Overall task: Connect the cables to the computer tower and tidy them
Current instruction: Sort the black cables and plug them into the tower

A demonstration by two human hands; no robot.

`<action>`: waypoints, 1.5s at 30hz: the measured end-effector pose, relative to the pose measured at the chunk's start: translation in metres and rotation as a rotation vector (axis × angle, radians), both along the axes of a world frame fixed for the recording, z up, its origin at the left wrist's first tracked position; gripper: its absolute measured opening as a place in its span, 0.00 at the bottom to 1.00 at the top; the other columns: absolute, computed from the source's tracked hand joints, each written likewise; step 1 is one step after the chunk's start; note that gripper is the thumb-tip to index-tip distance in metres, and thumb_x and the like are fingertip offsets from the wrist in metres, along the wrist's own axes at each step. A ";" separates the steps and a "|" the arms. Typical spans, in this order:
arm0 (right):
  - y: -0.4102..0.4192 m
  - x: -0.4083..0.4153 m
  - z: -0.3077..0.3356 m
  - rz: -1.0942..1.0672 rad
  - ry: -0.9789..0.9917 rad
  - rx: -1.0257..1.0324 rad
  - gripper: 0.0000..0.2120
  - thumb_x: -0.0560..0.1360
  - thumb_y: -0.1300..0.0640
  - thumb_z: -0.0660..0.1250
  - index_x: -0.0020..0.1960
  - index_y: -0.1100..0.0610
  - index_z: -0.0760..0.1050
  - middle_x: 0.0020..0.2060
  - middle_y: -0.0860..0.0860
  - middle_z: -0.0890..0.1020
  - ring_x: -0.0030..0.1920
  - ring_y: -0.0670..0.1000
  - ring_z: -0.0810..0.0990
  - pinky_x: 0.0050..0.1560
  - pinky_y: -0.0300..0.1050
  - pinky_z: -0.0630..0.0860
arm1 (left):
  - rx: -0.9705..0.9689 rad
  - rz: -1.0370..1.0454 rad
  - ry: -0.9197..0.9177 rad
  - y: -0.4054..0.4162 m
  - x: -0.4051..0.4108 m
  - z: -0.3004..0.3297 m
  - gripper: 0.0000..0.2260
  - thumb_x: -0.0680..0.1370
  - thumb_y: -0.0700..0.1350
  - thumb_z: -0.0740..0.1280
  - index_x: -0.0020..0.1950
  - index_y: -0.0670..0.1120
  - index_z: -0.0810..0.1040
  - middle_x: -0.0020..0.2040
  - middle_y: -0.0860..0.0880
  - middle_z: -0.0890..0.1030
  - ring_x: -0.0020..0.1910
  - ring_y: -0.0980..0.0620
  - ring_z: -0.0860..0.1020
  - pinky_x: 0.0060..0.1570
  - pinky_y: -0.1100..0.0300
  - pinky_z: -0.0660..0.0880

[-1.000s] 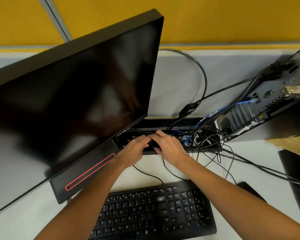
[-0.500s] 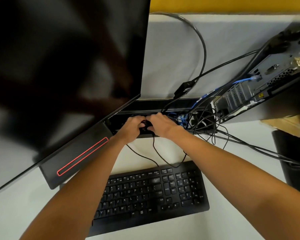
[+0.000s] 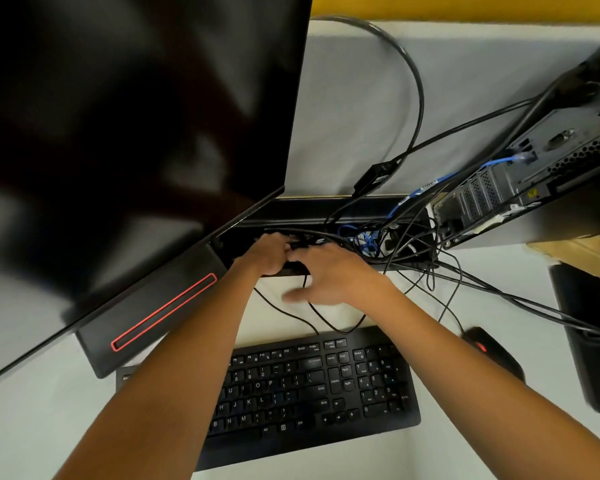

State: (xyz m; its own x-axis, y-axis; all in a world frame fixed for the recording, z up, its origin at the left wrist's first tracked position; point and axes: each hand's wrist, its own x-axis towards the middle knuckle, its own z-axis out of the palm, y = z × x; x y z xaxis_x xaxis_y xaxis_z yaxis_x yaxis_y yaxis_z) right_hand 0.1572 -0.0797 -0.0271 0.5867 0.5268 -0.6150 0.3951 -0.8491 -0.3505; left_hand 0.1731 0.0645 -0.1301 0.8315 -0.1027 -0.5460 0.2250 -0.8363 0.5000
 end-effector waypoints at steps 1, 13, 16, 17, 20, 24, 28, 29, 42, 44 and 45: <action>-0.007 -0.008 0.008 0.081 0.011 -0.082 0.35 0.70 0.42 0.71 0.73 0.50 0.64 0.64 0.51 0.73 0.65 0.55 0.71 0.62 0.53 0.71 | 0.014 0.029 -0.004 -0.001 0.000 -0.002 0.09 0.80 0.39 0.59 0.54 0.39 0.78 0.51 0.40 0.80 0.50 0.45 0.77 0.51 0.55 0.72; 0.007 0.021 -0.037 -0.004 -0.335 0.121 0.15 0.75 0.65 0.64 0.58 0.52 0.79 0.51 0.56 0.81 0.53 0.60 0.79 0.51 0.53 0.78 | -0.027 -0.015 -0.008 0.009 -0.010 0.014 0.10 0.79 0.35 0.57 0.46 0.45 0.76 0.46 0.43 0.79 0.51 0.42 0.78 0.52 0.52 0.73; 0.020 0.029 -0.039 0.059 -0.326 0.023 0.14 0.76 0.65 0.65 0.58 0.54 0.78 0.54 0.56 0.79 0.55 0.59 0.78 0.50 0.50 0.75 | -0.036 0.002 -0.019 0.009 -0.010 0.016 0.09 0.80 0.36 0.59 0.52 0.40 0.78 0.49 0.39 0.80 0.51 0.41 0.78 0.51 0.51 0.73; 0.024 0.029 -0.040 0.086 -0.320 -0.012 0.13 0.76 0.66 0.64 0.59 0.55 0.77 0.55 0.56 0.78 0.56 0.59 0.78 0.51 0.49 0.74 | -0.036 0.018 -0.032 0.009 -0.009 0.017 0.09 0.79 0.35 0.59 0.53 0.38 0.78 0.50 0.38 0.80 0.50 0.40 0.78 0.50 0.50 0.74; 0.033 0.029 -0.045 0.113 -0.326 -0.060 0.15 0.75 0.67 0.65 0.60 0.57 0.74 0.57 0.57 0.77 0.58 0.59 0.77 0.53 0.49 0.74 | -0.020 0.068 -0.083 0.011 -0.009 0.015 0.08 0.76 0.33 0.61 0.51 0.38 0.79 0.49 0.38 0.80 0.49 0.40 0.78 0.50 0.49 0.76; 0.033 0.028 -0.054 0.067 -0.337 -0.101 0.14 0.76 0.66 0.64 0.60 0.57 0.73 0.55 0.58 0.79 0.56 0.61 0.79 0.50 0.50 0.74 | 0.000 0.074 -0.097 0.016 -0.011 0.012 0.10 0.74 0.34 0.66 0.52 0.45 0.81 0.49 0.43 0.82 0.50 0.43 0.80 0.52 0.46 0.78; 0.033 0.025 -0.059 0.008 -0.336 -0.129 0.14 0.76 0.66 0.63 0.60 0.57 0.75 0.55 0.57 0.79 0.56 0.61 0.79 0.50 0.50 0.74 | 0.124 0.004 -0.119 0.014 -0.007 0.018 0.14 0.73 0.34 0.67 0.55 0.47 0.82 0.51 0.44 0.82 0.51 0.42 0.80 0.51 0.47 0.78; 0.034 0.025 -0.059 0.009 -0.316 -0.133 0.13 0.77 0.66 0.63 0.61 0.58 0.75 0.56 0.58 0.78 0.57 0.61 0.78 0.51 0.50 0.74 | 0.153 0.000 -0.149 0.013 -0.007 0.018 0.12 0.72 0.34 0.67 0.53 0.46 0.82 0.49 0.44 0.82 0.50 0.42 0.80 0.49 0.49 0.78; 0.018 0.007 -0.035 0.253 -0.382 -0.240 0.18 0.76 0.64 0.63 0.66 0.60 0.70 0.64 0.57 0.70 0.65 0.58 0.68 0.63 0.49 0.68 | 0.319 -0.049 -0.525 0.004 -0.022 0.012 0.10 0.64 0.30 0.72 0.41 0.42 0.78 0.33 0.43 0.80 0.32 0.41 0.80 0.28 0.59 0.68; 0.014 0.019 -0.029 0.172 -0.327 -0.202 0.18 0.77 0.68 0.62 0.65 0.60 0.71 0.62 0.57 0.73 0.63 0.58 0.74 0.57 0.50 0.73 | 0.265 -0.025 -0.528 0.005 -0.023 0.012 0.09 0.67 0.31 0.69 0.43 0.41 0.79 0.37 0.42 0.81 0.36 0.39 0.80 0.31 0.56 0.70; 0.013 0.025 -0.025 0.147 -0.294 -0.183 0.17 0.77 0.68 0.62 0.64 0.59 0.71 0.61 0.57 0.74 0.61 0.59 0.75 0.56 0.51 0.74 | 0.239 -0.012 -0.525 0.007 -0.022 0.012 0.08 0.69 0.31 0.67 0.45 0.41 0.79 0.39 0.41 0.82 0.39 0.39 0.80 0.34 0.54 0.72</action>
State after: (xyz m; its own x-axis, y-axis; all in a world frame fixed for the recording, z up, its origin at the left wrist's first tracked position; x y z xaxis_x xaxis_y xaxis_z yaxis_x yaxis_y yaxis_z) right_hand 0.1820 -0.0669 -0.0522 0.6783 0.5156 -0.5236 0.5787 -0.8139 -0.0517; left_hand 0.1511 0.0712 -0.1182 0.9969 -0.0378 -0.0695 -0.0121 -0.9408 0.3388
